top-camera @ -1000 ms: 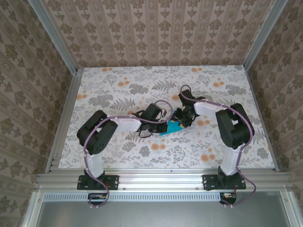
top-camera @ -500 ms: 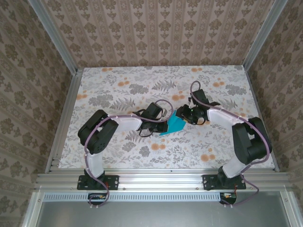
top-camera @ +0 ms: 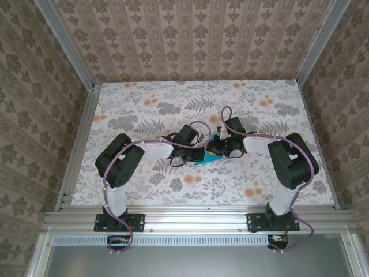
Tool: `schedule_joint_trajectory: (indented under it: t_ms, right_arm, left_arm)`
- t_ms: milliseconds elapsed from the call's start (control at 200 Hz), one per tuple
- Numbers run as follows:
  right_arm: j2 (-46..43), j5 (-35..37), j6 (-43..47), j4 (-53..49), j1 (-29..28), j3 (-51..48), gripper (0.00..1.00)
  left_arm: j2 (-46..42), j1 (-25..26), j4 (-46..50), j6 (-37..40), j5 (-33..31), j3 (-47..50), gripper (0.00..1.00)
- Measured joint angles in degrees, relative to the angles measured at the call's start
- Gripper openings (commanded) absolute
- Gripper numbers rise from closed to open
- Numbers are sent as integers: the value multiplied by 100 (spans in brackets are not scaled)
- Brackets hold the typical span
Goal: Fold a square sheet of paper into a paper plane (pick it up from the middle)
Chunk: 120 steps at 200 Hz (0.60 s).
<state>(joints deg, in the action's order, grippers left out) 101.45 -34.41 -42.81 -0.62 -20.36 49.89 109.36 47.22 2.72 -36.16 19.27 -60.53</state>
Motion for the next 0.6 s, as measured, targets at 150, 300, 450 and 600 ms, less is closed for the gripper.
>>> schedule_joint_trajectory:
  t_ms: [150,300,450,600]
  right_arm:
    - [236,-44,15,70,0,-4,5]
    - [396,-44,94,120,13,-4,5]
    - [448,-144,219,160,87,0,5]
    - [549,-299,328,155,205,81,6]
  left_arm:
    - [7,0,35,0,-2,-26,0]
    - [9,0,66,0,-2,-44,0]
    - [11,0,79,20,-2,-52,0]
    - [31,2,46,48,-9,-66,0]
